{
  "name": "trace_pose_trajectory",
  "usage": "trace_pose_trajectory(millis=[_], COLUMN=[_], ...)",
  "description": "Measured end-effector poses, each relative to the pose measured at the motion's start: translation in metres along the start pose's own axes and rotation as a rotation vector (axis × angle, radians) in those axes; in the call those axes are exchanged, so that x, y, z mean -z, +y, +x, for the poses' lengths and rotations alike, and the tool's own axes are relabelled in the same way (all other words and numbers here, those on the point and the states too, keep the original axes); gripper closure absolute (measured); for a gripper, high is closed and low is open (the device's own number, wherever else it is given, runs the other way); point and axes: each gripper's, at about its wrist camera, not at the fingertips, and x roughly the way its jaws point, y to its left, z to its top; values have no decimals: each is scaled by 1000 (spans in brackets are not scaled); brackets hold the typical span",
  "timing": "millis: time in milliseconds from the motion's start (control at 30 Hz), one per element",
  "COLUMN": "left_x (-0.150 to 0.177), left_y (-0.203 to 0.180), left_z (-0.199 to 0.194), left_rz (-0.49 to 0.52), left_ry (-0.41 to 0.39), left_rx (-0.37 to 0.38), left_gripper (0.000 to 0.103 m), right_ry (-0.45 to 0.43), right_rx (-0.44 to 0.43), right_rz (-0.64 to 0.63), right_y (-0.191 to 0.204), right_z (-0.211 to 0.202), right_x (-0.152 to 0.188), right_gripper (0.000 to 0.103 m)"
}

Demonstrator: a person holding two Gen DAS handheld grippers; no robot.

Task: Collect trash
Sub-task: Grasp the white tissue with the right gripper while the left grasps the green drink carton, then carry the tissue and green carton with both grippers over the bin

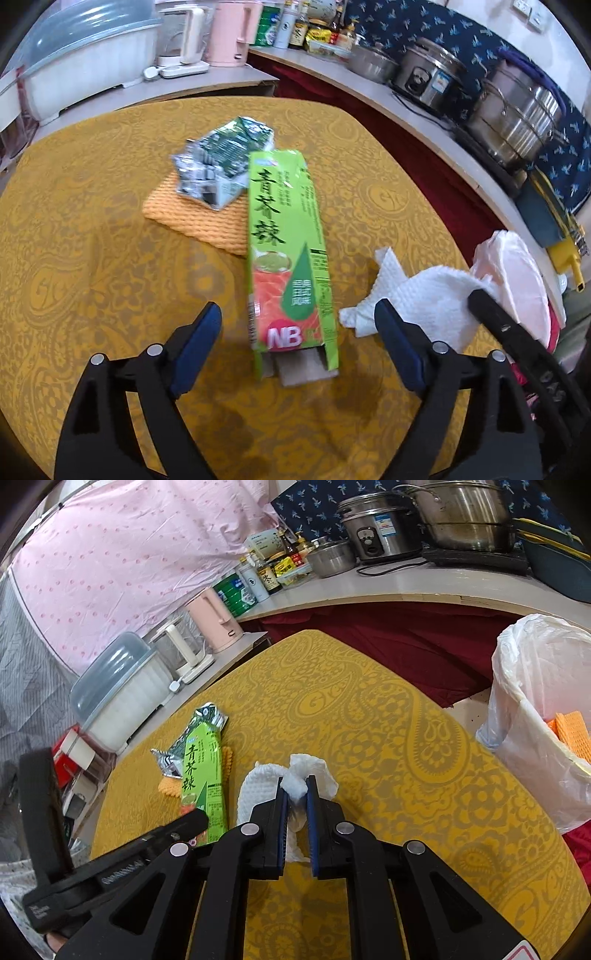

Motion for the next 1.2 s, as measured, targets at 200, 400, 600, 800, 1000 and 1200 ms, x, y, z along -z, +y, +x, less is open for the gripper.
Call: trace_pose_trajectory(millis=[200, 400, 600, 800, 1000, 1200], left_x=[5, 12, 18, 23, 31, 36], left_y=[0, -2, -3, -4, -7, -19], left_z=[19, 12, -15, -43, -61, -81], left_rz=[0, 34, 34, 36, 37, 55], left_ry=[53, 41, -4, -23, -46, -77], left_rx=[-2, -28, -16, 17, 24, 47], left_gripper=[39, 53, 60, 84, 86, 87], right_ry=[-15, -35, -55, -92, -98, -108], right_rx=[-7, -23, -44, -64, -72, -74], right_rz=[22, 18, 14, 9, 16, 28], right_y=[-8, -6, -2, 2, -1, -6], right_z=[-5, -16, -33, -55, -69, -80], right_x=[-6, -9, -11, -14, -9, -4], right_gripper=[93, 93, 93, 93, 93, 93])
